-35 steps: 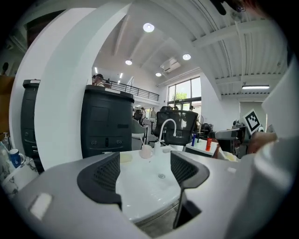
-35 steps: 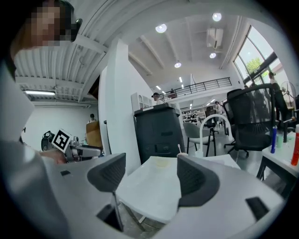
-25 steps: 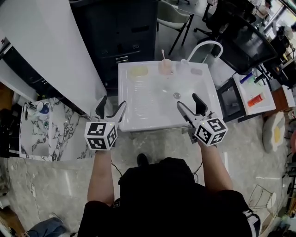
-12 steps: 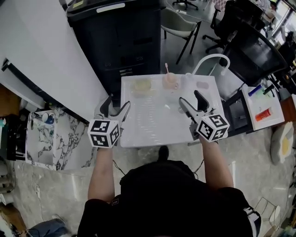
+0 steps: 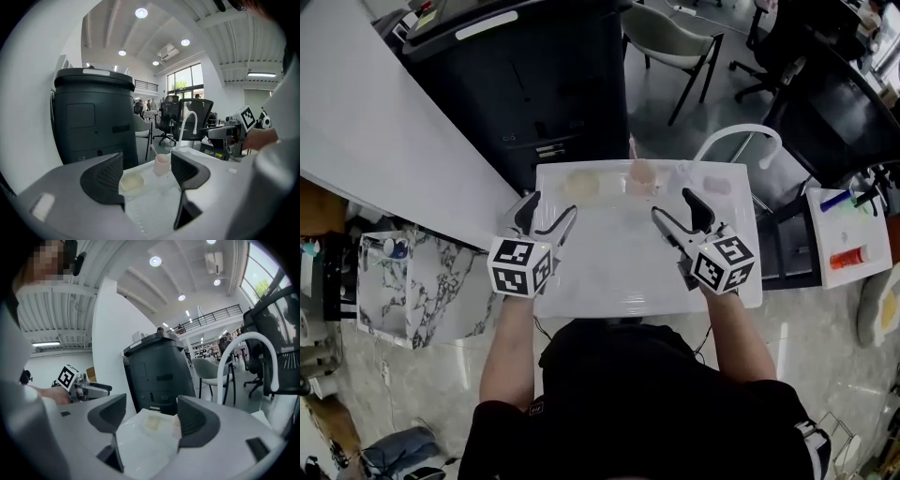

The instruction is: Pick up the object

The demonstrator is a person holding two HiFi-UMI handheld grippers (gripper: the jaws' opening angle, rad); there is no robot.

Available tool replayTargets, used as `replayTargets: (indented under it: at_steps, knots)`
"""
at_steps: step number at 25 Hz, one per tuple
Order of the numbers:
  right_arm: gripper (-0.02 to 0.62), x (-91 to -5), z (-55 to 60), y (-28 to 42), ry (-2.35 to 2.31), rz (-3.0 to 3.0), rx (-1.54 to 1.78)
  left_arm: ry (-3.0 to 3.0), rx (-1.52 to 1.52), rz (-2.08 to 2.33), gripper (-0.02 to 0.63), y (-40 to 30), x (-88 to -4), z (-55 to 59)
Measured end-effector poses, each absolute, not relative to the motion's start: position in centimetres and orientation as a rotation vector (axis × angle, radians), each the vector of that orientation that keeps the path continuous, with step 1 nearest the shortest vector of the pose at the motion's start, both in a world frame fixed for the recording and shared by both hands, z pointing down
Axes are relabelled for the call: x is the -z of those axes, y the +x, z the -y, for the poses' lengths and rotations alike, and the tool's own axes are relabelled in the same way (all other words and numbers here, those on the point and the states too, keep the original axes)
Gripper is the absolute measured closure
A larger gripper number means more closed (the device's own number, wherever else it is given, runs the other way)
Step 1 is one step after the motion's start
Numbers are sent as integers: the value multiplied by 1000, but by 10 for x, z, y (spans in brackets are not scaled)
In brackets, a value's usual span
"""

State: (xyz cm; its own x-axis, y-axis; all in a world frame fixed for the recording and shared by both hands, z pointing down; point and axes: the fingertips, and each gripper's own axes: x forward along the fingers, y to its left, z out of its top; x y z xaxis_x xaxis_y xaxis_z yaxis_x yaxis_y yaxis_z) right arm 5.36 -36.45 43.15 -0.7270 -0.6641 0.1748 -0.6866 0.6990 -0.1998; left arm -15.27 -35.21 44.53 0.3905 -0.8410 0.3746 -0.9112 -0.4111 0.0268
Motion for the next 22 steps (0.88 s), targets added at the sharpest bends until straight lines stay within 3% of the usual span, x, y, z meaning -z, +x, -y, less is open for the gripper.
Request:
replayTargets:
  at_steps: [16,22]
  knots:
    - [285,-474,409,43,1182,2709,-543,2479,-843,1230,281,-132,-546,428]
    - [285,-493,404,46,1219,2648,-601,2507,-1123,1046,281,-124,-602,435]
